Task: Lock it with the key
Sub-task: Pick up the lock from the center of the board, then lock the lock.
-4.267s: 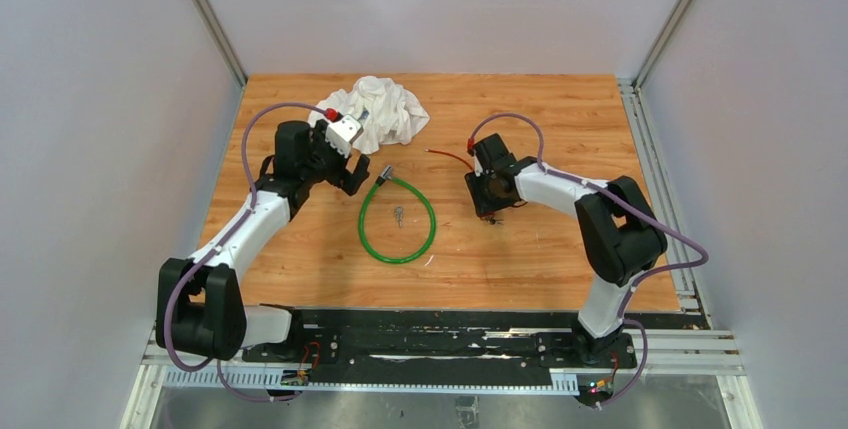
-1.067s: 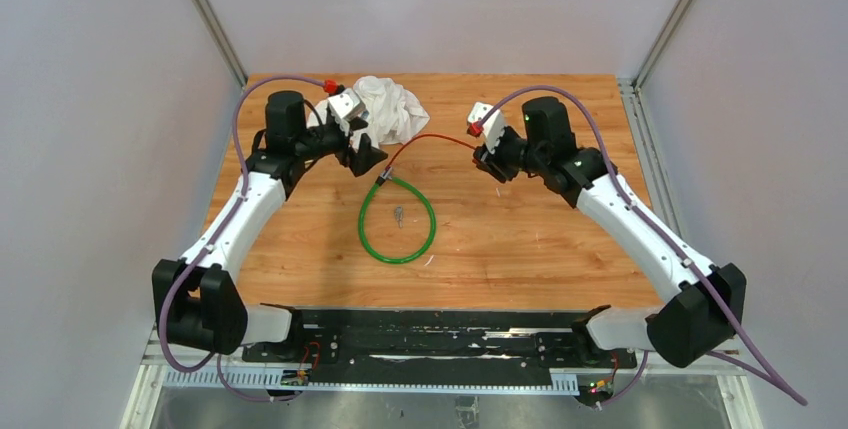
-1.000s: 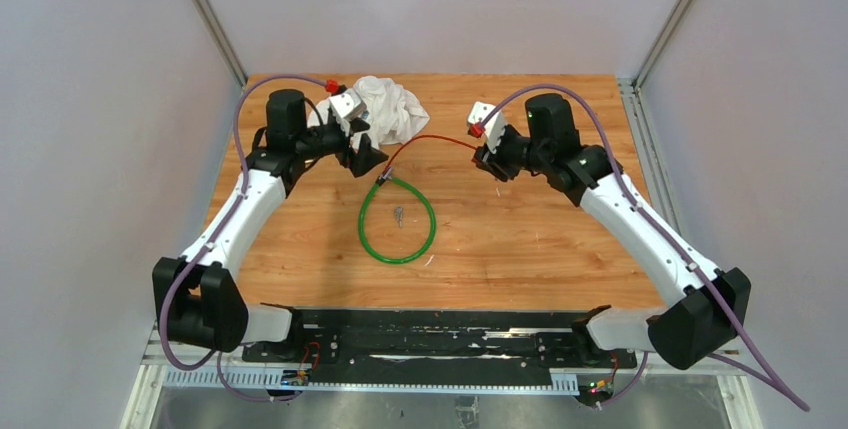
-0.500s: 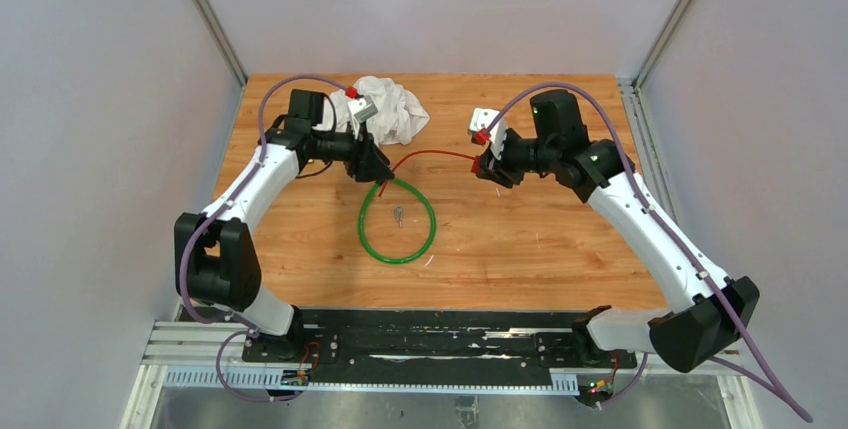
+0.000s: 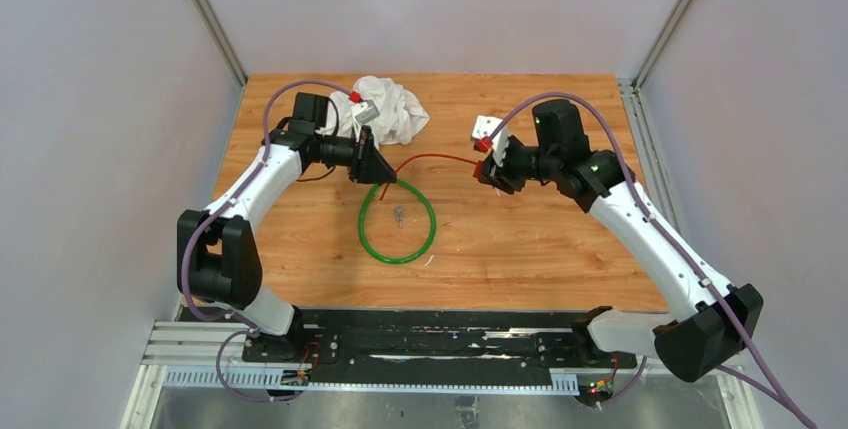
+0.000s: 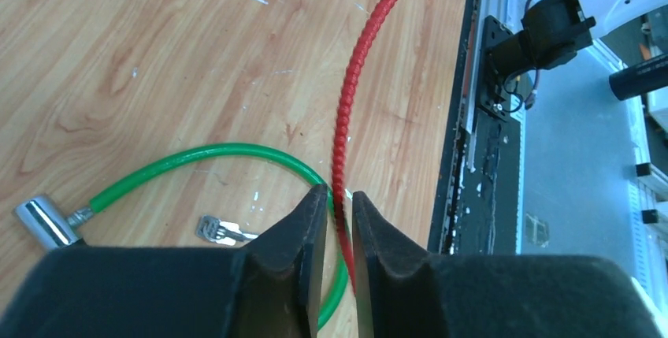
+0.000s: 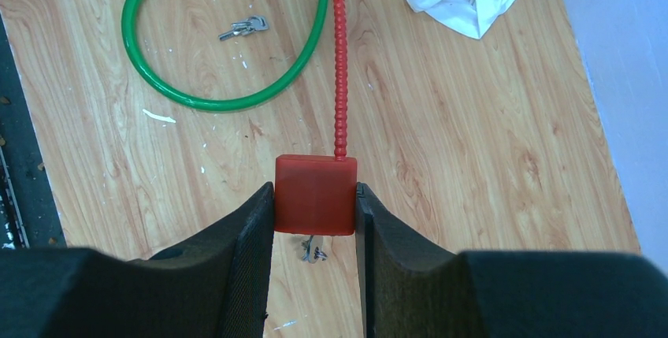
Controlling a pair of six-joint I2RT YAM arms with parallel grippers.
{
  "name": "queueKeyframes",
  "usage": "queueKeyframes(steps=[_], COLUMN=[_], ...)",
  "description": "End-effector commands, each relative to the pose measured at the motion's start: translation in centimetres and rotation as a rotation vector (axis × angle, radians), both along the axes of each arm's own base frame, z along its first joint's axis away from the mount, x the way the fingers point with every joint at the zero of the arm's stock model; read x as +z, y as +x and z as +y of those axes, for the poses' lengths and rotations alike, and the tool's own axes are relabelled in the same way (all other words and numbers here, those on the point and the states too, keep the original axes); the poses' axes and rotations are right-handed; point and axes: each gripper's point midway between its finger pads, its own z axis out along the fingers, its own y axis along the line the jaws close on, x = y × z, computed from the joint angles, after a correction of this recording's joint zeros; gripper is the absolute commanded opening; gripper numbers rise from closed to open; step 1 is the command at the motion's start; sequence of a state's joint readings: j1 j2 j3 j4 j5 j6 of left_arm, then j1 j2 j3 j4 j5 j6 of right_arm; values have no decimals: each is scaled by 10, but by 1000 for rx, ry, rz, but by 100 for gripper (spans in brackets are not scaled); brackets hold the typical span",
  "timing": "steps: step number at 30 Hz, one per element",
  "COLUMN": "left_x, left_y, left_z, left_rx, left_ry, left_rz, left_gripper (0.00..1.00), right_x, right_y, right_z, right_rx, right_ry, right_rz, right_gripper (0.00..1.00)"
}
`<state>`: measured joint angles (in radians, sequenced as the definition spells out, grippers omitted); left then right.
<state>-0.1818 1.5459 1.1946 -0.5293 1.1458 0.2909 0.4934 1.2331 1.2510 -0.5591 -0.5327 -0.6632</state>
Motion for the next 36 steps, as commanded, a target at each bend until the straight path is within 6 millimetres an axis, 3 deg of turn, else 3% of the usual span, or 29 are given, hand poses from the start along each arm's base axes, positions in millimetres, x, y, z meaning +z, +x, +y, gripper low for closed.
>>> queueKeyframes(steps=[1, 3, 13, 18, 24, 27, 31, 36], left_x=[9, 16, 74, 103, 135, 145, 142, 140], left_y=[-12, -15, -30, -9, 11, 18, 25, 18], left_z=[-9, -14, -38, -47, -75, -82, -79, -80], left_rx=[-40, -53, -86, 96, 246, 300, 388, 406], left_ry=[-33, -39, -113, -266, -323, -391, -449, -564], left_rz=[32, 24, -2, 12, -100, -93, -95, -85], left_gripper=[14, 1, 1, 0, 0, 0, 0, 0], right_x=[4, 0, -24, -21, -14, -15, -15, -7], right_y=[8, 11, 33, 38, 30, 19, 13, 4], right_z=[-3, -2, -1, -3, 26, 41, 55, 71], right_rx=[-41, -51, -118, -155, -101, -33, 5, 89], right_ry=[30, 35, 53, 77, 210, 270, 338, 433], right_rz=[-42, -45, -90, -113, 43, 125, 206, 267], right_gripper=[1, 1, 1, 1, 1, 1, 1, 1])
